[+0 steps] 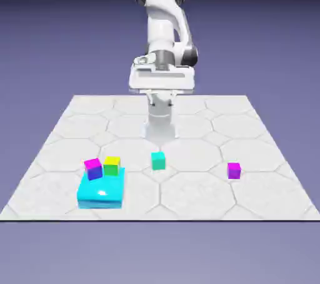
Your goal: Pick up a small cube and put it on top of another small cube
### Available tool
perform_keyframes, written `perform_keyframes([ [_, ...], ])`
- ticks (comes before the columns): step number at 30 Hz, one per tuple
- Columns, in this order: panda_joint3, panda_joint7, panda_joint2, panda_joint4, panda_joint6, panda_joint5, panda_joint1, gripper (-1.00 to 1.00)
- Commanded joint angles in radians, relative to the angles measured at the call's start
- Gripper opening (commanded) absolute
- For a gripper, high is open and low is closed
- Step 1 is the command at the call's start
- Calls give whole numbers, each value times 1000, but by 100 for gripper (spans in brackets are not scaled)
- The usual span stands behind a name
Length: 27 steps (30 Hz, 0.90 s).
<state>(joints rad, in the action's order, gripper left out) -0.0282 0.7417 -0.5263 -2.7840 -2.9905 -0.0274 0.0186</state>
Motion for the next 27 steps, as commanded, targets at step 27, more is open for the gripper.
perform_keyframes([
  [27,-631,16,979,582,1042,-612,148,0],
])
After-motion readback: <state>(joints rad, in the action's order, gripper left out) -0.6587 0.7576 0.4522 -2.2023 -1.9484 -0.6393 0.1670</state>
